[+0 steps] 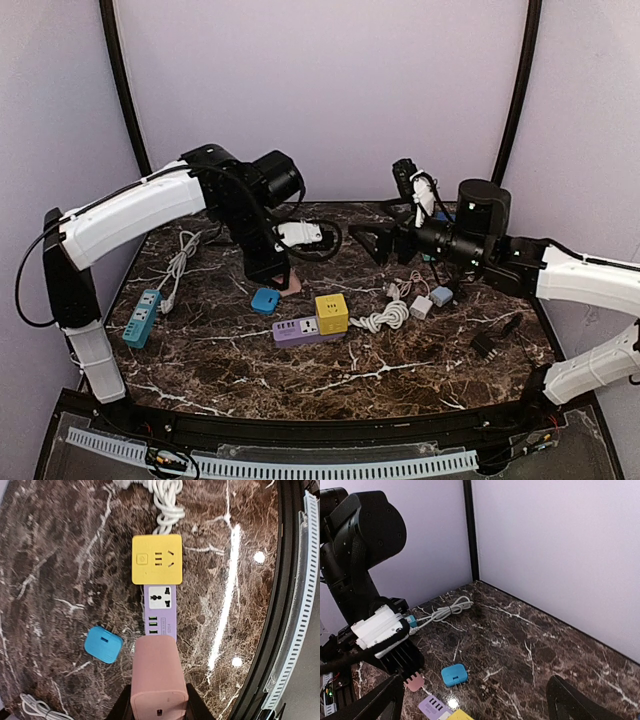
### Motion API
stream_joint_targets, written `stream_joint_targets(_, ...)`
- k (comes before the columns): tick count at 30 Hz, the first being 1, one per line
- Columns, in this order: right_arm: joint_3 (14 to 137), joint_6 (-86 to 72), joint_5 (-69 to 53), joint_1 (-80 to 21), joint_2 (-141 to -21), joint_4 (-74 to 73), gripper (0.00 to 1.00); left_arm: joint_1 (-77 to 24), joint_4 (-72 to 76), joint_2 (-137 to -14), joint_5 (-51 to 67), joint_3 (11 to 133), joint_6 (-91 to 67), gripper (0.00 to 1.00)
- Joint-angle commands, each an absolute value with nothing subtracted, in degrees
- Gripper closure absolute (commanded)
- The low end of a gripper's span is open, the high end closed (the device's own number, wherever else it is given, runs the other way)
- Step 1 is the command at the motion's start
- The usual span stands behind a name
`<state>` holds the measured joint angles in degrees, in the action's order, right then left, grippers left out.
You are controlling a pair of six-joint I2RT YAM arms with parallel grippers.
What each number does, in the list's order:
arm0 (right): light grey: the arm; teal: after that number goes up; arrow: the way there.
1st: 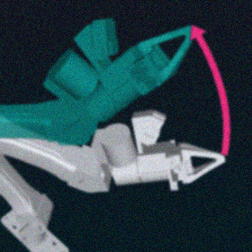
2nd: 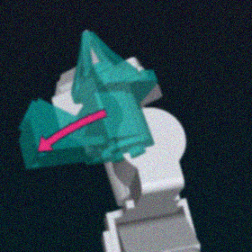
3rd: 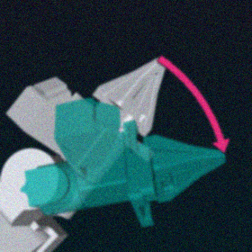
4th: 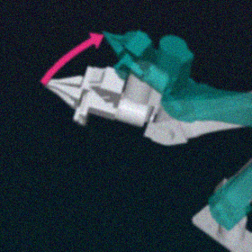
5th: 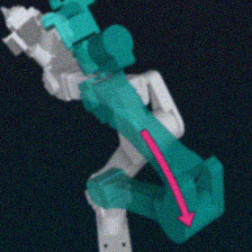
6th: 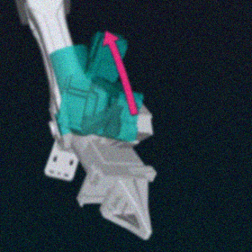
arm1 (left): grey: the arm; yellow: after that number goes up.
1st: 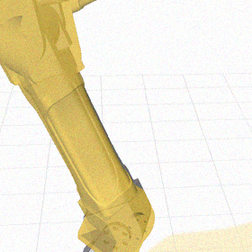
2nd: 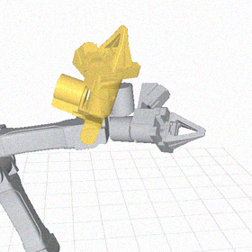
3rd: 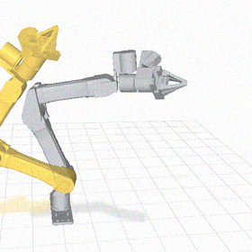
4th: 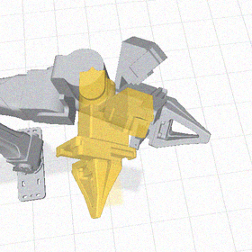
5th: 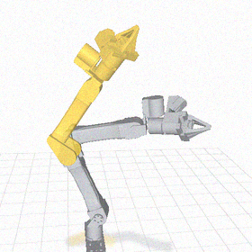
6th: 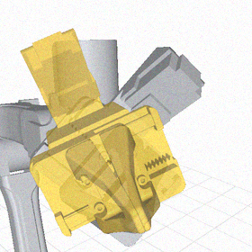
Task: Insert the plug
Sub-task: Adjust the plug.
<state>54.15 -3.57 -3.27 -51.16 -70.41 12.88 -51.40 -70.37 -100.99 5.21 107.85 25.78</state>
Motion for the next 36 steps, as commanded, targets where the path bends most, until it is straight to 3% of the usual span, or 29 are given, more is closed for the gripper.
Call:
stream_joint_targets(1, 47.0, -16.3, 0.7, -47.5, -66.7, 5.6, 0.01, -51.6, -75.7, -105.9, 4.3, 108.8, 22.6, 0.99)
stream_joint_targets(7, 43.2, -24.9, -6.1, -41.2, -66.8, 3.2, 0.02, -51.6, -73.8, -112.5, 4.3, 109.3, 22.4, 0.99)
stream_joint_targets(9, 43.6, -24.0, -9.9, -40.7, -67.9, 3.8, 0.08, -51.6, -73.9, -113.8, 4.8, 110.1, 22.7, 0.99)
stream_joint_targets(13, 42.1, -13.2, -28.3, -40.7, -66.5, 12.6, 0.19, -51.4, -76.1, -112.4, 10.4, 112.8, 26.0, 0.99)
stream_joint_targets(18, 37.6, 1.4, -41.5, -41.2, -65.3, 28.7, 0.20, -51.3, -75.4, -104.3, 17.2, 111.3, 30.5, 0.99)
stream_joint_targets(25, 42.4, -2.4, -46.7, -45.4, -79.3, 46.0, 0.25, -51.3, -73.3, -98.3, 20.0, 109.4, 30.5, 0.99)
stream_joint_targets(36, 50.5, -6.1, -42.0, -51.2, -91.0, 48.3, 0.32, -51.4, -70.5, -97.4, 21.3, 109.0, 29.5, 0.99)
